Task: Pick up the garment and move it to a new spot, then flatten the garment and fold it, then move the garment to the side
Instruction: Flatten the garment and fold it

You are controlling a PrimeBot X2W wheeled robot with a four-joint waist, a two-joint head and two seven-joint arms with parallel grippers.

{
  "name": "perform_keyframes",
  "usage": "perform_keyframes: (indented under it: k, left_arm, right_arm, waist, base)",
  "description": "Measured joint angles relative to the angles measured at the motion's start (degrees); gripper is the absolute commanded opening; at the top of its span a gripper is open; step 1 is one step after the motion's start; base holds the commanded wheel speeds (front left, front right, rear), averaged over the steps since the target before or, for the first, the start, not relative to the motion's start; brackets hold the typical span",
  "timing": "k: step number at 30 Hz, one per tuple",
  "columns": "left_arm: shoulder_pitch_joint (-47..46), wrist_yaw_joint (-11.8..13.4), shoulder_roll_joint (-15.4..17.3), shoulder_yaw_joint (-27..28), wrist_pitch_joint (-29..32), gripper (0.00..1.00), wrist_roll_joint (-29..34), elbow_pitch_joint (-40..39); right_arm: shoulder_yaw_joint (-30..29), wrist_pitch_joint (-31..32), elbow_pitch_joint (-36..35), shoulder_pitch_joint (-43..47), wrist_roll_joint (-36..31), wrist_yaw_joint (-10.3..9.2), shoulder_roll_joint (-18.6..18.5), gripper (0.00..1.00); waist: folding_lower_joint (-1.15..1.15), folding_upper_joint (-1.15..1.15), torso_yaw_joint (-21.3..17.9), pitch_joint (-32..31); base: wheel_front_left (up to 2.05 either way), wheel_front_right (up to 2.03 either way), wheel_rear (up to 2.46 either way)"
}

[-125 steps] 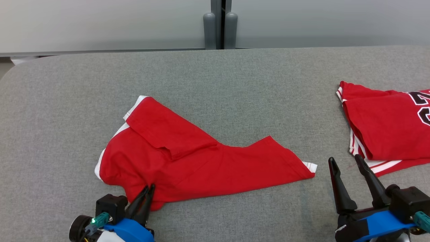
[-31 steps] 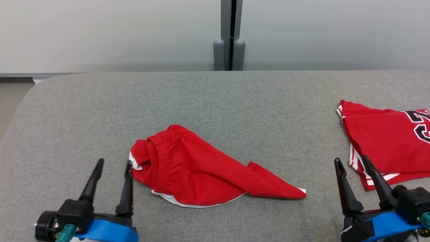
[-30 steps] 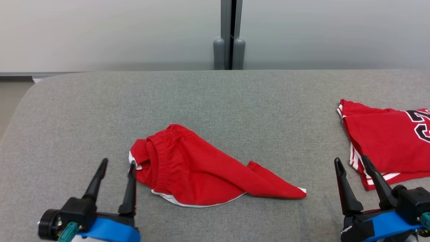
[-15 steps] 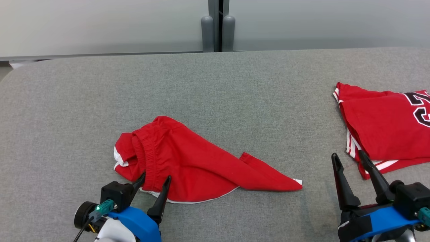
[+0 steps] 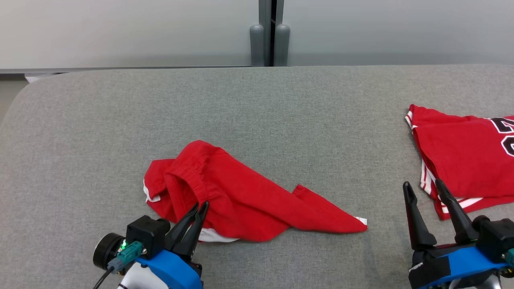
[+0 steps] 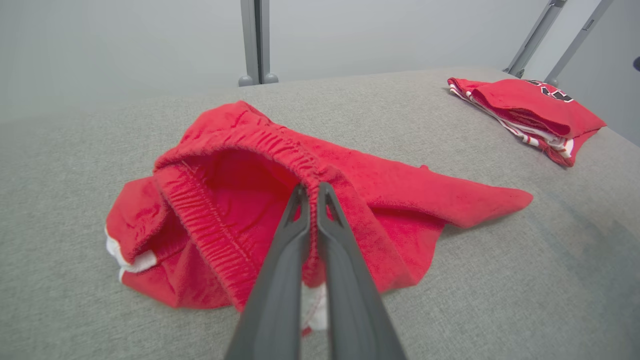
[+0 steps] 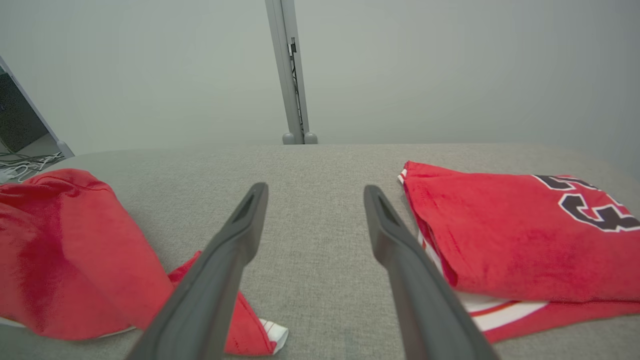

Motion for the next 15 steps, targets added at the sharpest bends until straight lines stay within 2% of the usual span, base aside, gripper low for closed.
perform_keyframes:
  k: [8, 15]
  left_arm:
    - [3.74, 3.68, 1.91, 1.14, 5.05, 0.0, -1.3, -11.31]
    - [4.05, 4.75, 2.04, 2.88, 5.94, 0.0, -3.18, -10.06]
  right_arm:
    - [-0.16, -0.18, -0.2, 0.12, 0.02, 0.0, 0.01, 1.0]
    - [0.33, -0.38, -0.4, -0.17, 0.11, 0.0, 0.01, 1.0]
  waist:
    - [0.0, 0.0, 0.82, -0.16]
    - [0.0, 0.0, 0.15, 1.02]
  base:
    - [0.0, 0.0, 0.0]
    - [0.0, 0.0, 0.0]
